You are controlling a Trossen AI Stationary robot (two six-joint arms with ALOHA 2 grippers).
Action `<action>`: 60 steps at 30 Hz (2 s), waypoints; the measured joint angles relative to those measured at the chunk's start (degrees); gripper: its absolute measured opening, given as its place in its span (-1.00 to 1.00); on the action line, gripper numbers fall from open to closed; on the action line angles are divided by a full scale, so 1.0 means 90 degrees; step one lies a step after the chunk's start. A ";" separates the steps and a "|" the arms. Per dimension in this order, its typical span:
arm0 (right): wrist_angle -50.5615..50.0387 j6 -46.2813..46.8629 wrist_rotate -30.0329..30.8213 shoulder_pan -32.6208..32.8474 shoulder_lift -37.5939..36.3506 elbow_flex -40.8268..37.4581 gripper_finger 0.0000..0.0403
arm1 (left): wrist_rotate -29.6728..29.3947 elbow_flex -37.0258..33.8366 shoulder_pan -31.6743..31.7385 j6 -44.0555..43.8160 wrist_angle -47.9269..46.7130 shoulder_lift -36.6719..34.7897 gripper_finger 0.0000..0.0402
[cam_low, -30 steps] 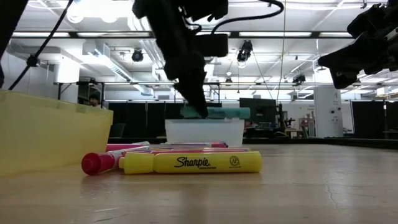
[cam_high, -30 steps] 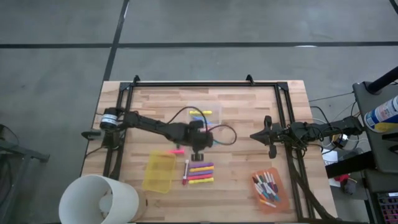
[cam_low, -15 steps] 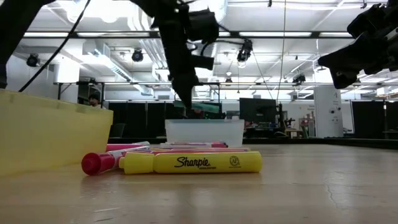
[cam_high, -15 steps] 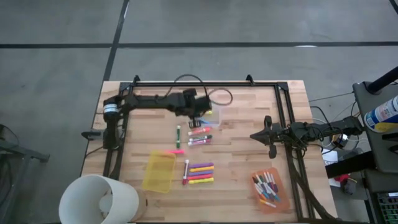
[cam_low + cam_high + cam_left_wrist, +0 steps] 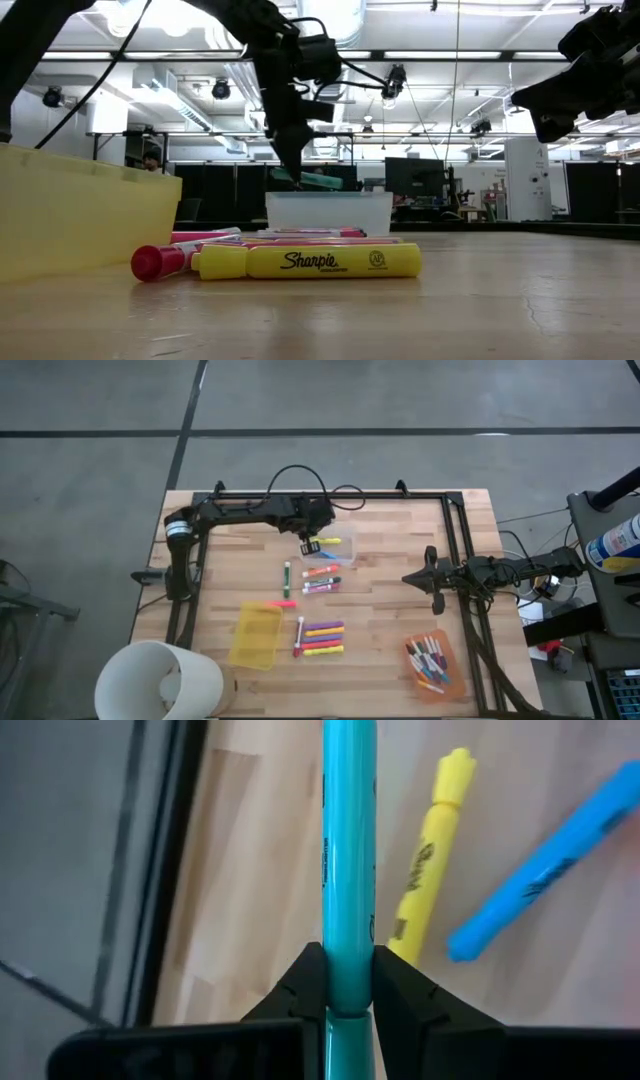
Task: Pick & Place Markers
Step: Put the large light blue highlighter pen into the transparent bin, then put the top large purple highlighter pen into the transparent bin
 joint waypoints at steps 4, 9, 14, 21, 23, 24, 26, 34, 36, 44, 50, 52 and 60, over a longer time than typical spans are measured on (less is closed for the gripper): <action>0.0000 0.0000 0.0000 0.0000 0.0000 0.0000 -0.96 | 0.0209 0.0000 -0.0012 -0.0052 0.0005 0.0000 -0.77; 0.0000 -0.0001 0.0002 0.0000 0.0002 0.0000 -0.96 | 0.0523 -0.0096 -0.0015 -0.0180 0.0022 0.0000 -0.62; 0.0000 -0.0002 0.0000 0.0000 0.0000 0.0000 -0.96 | 0.0608 -0.0221 -0.0103 -0.0347 0.0105 0.0000 -0.41; 0.0002 -0.0002 0.0002 0.0000 0.0002 0.0000 -0.96 | 0.0630 -0.0221 -0.0353 -0.0445 0.0267 -0.0002 -0.23; 0.0000 0.0000 0.0002 -0.0002 0.0002 0.0000 -0.96 | 0.0613 -0.0221 -0.0440 -0.0527 0.0278 -0.0002 -0.23; 0.0000 -0.0002 0.0001 -0.0001 0.0002 0.0000 -0.96 | 0.0611 -0.0221 -0.0499 -0.0584 0.0279 -0.0002 -0.22; 0.0000 -0.0001 0.0002 -0.0002 0.0002 0.0000 -0.96 | 0.0666 -0.0221 -0.0654 -0.0698 0.0277 -0.0002 -0.22; 0.0000 0.0000 0.0002 -0.0002 0.0002 0.0000 -0.96 | 0.1128 -0.0221 -0.1436 -0.1250 0.0280 -0.0002 -0.22; 0.0000 0.0000 0.0002 0.0000 0.0002 0.0000 -0.96 | 0.1133 -0.0221 -0.1653 -0.1333 0.0280 -0.0002 -0.22; 0.0000 0.0000 0.0001 -0.0002 0.0002 0.0000 -0.96 | 0.1141 -0.0221 -0.2442 -0.1689 0.0380 -0.0002 -0.22; 0.0000 0.0000 0.0001 0.0000 0.0002 0.0000 -0.96 | 0.1150 -0.0221 -0.2807 -0.1882 0.0439 -0.0002 -0.22; 0.0000 -0.0001 0.0001 -0.0002 0.0002 0.0000 -0.96 | 0.1150 -0.0221 -0.2880 -0.1903 0.0439 -0.0002 -0.22; 0.0000 -0.0001 0.0001 0.0000 0.0002 0.0000 -0.96 | 0.1154 -0.0221 -0.3064 -0.2215 0.0515 -0.0002 -0.22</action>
